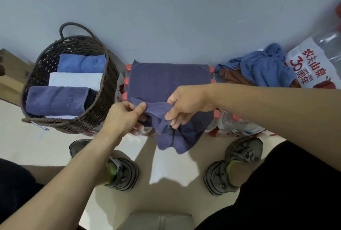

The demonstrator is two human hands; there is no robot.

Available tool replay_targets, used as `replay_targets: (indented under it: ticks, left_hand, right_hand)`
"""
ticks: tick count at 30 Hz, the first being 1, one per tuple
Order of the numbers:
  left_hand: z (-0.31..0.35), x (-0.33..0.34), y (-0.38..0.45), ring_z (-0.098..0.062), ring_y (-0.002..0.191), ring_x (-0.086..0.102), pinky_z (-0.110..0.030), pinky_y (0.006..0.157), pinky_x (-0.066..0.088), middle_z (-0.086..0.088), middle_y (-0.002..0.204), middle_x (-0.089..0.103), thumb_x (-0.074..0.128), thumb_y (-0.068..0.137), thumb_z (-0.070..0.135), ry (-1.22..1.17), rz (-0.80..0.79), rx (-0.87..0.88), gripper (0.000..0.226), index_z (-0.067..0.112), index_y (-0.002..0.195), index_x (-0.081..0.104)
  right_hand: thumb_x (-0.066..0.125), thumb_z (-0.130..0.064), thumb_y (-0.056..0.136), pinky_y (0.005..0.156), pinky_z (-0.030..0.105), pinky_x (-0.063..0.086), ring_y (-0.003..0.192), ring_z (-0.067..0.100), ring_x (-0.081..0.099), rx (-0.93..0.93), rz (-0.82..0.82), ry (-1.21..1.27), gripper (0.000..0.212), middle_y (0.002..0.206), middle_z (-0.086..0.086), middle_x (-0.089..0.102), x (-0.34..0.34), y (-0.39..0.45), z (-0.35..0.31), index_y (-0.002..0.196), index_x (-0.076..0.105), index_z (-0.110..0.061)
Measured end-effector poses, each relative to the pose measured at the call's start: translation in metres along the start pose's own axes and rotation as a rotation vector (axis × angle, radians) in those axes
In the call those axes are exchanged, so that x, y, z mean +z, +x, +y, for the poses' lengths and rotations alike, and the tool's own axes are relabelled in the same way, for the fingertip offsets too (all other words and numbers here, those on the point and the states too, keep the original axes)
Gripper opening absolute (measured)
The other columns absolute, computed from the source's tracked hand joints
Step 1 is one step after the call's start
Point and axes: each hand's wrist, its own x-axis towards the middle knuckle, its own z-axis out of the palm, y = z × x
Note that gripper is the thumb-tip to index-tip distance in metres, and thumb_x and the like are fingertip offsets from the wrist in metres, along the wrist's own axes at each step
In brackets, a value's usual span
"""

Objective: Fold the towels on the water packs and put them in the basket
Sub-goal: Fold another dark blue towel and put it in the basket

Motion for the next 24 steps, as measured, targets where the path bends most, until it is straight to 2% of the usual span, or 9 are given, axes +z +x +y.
replay_targets:
  ticks: [2, 4, 7, 9, 11, 14, 17, 20, 24]
  left_hand:
    - [0.001, -0.001, 0.0, -0.028, 0.071, 0.07, -0.039, 0.058, 0.059, -0.011, 0.092, 0.072, 0.059, 0.093, 0.047, 0.236, 0.051, 0.046, 0.039, 0.008, 0.091, 0.059]
    - [0.003, -0.003, -0.004, -0.016, 0.097, 0.065, -0.038, 0.076, 0.057, 0.003, 0.113, 0.063, 0.058, 0.087, 0.06, 0.365, 0.14, 0.294, 0.051, 0.018, 0.116, 0.055]
    - [0.022, -0.002, -0.015, 0.006, 0.115, 0.055, -0.022, 0.079, 0.053, 0.022, 0.122, 0.06, 0.06, 0.083, 0.065, 0.221, -0.086, 0.61, 0.054, 0.035, 0.127, 0.053]
    - [0.03, -0.001, -0.017, 0.005, 0.113, 0.059, -0.015, 0.087, 0.049, 0.022, 0.117, 0.065, 0.066, 0.083, 0.057, 0.161, -0.161, 0.695, 0.047, 0.034, 0.122, 0.059]
    - [0.037, -0.002, -0.015, 0.0, 0.103, 0.065, -0.014, 0.086, 0.049, 0.018, 0.108, 0.069, 0.074, 0.082, 0.047, 0.145, -0.162, 0.753, 0.038, 0.029, 0.114, 0.064]
    - [0.053, -0.008, -0.008, -0.01, 0.084, 0.069, -0.029, 0.079, 0.057, 0.004, 0.088, 0.074, 0.075, 0.076, 0.035, 0.073, -0.212, 0.674, 0.027, 0.02, 0.097, 0.069]
    - [0.082, -0.02, 0.006, -0.019, 0.072, 0.066, -0.034, 0.072, 0.056, -0.007, 0.078, 0.07, 0.073, 0.074, 0.031, 0.156, -0.298, 0.634, 0.026, 0.01, 0.088, 0.064]
    - [0.105, -0.035, 0.015, -0.022, 0.067, 0.062, -0.041, 0.068, 0.051, -0.013, 0.077, 0.071, 0.07, 0.082, 0.026, 0.351, -0.43, 0.599, 0.021, 0.008, 0.088, 0.06]
    - [0.115, -0.05, 0.017, -0.015, 0.06, 0.06, -0.028, 0.058, 0.048, -0.007, 0.068, 0.071, 0.069, 0.073, 0.038, 0.491, -0.509, 0.554, 0.029, 0.012, 0.08, 0.06]
  right_hand:
    - [0.071, -0.014, 0.09, 0.091, 0.042, 0.057, 0.093, 0.025, 0.073, -0.026, -0.021, -0.04, 0.009, 0.084, 0.01, 0.075, -0.008, -0.006, -0.006, 0.085, 0.066, -0.008]
    - [0.069, -0.02, 0.091, 0.091, 0.041, 0.057, 0.099, 0.025, 0.071, -0.073, -0.008, -0.088, 0.021, 0.098, 0.011, 0.075, -0.013, -0.011, -0.011, 0.103, 0.069, -0.003]
    - [0.062, -0.028, 0.096, 0.09, 0.042, 0.058, 0.089, 0.024, 0.071, -0.175, 0.038, -0.041, 0.024, 0.091, 0.011, 0.074, -0.015, -0.013, -0.017, 0.096, 0.067, -0.005]
    - [0.061, -0.031, 0.097, 0.087, 0.045, 0.059, 0.086, 0.03, 0.073, -0.233, 0.056, 0.03, 0.028, 0.086, 0.018, 0.074, -0.016, -0.014, -0.019, 0.095, 0.064, -0.003]
    - [0.061, -0.034, 0.096, 0.082, 0.044, 0.06, 0.085, 0.035, 0.073, -0.287, 0.059, 0.068, 0.033, 0.087, 0.024, 0.073, -0.018, -0.016, -0.019, 0.092, 0.065, -0.002]
    - [0.055, -0.041, 0.098, 0.075, 0.042, 0.061, 0.074, 0.029, 0.072, -0.35, 0.121, 0.127, 0.042, 0.079, 0.021, 0.072, -0.016, -0.018, -0.019, 0.086, 0.066, -0.002]
    - [0.047, -0.05, 0.099, 0.083, 0.052, 0.058, 0.08, 0.028, 0.067, -0.384, 0.228, 0.297, 0.053, 0.085, 0.017, 0.068, -0.008, -0.015, -0.017, 0.097, 0.067, -0.001]
    - [0.065, -0.043, 0.091, 0.076, 0.043, 0.053, 0.078, 0.023, 0.06, -0.422, 0.221, 0.332, 0.046, 0.082, 0.01, 0.06, -0.001, -0.016, -0.017, 0.094, 0.063, 0.003]
    - [0.083, -0.023, 0.079, 0.07, 0.025, 0.053, 0.074, 0.012, 0.068, -0.315, 0.025, 0.05, 0.019, 0.078, -0.005, 0.071, -0.001, -0.025, -0.011, 0.084, 0.068, -0.012]
